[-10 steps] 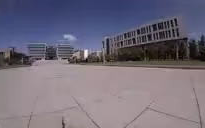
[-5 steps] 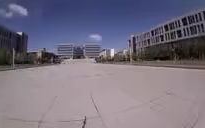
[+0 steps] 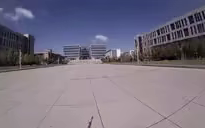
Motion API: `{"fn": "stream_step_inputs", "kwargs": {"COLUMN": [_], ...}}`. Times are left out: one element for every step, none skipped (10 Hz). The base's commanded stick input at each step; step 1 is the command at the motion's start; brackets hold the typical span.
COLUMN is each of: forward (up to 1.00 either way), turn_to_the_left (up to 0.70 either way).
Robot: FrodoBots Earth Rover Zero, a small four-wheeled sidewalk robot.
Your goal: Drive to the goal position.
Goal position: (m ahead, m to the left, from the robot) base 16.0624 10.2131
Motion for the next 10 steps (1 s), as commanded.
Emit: {"fn": "stream_step_inputs", "kwargs": {"forward": [0.70,0.70,0.70,0.70,0.70,0.70,0.70,0.70,0.70,0.70], "turn_to_the_left": [0.00,0.00,0.00,0.00,0.00,0.00,0.03,0.17,0.35,0.35]}}
